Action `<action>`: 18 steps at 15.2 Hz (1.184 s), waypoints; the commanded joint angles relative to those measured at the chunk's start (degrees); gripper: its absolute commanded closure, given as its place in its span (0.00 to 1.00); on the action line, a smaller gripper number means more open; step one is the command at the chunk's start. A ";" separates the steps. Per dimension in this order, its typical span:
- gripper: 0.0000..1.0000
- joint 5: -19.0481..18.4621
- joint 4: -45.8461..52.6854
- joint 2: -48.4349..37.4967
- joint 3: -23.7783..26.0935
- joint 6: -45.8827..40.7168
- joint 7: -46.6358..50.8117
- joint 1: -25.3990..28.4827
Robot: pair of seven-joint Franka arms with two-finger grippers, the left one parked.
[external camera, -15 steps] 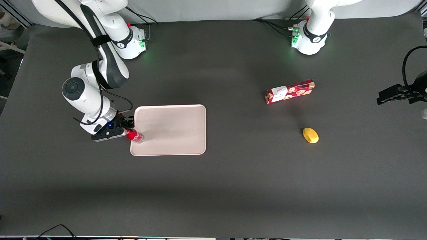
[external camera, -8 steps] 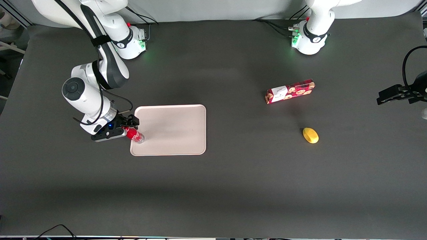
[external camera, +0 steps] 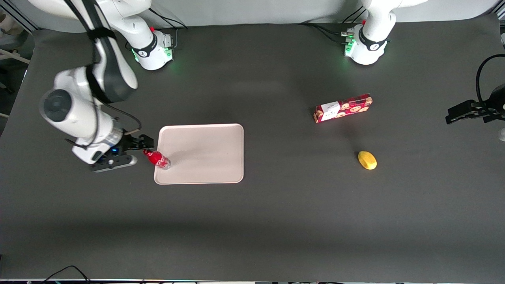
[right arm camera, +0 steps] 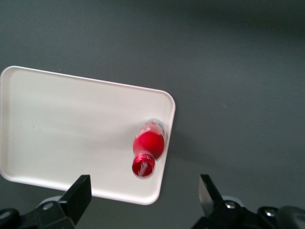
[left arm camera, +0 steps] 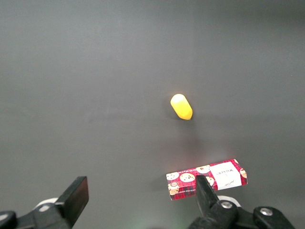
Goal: Place coke bottle on tray
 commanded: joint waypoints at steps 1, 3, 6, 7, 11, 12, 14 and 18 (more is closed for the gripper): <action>0.00 -0.19 15.25 0.30 0.03 -16.79 0.15 -2.30; 0.00 -0.11 20.97 -0.49 -0.06 -22.15 0.50 -3.61; 0.00 -0.02 24.95 -1.98 0.38 -25.96 0.94 -6.95; 0.00 -0.02 24.52 -2.25 0.38 -25.96 1.03 -7.48; 0.00 -0.54 19.52 -6.01 0.29 -25.26 5.58 -8.72; 0.00 -1.42 19.15 -6.64 0.99 -25.08 7.25 -8.72; 0.00 -2.65 19.33 -6.73 0.83 -25.08 7.98 -8.72; 0.00 -2.04 19.15 -7.26 -0.15 -25.52 7.45 -10.21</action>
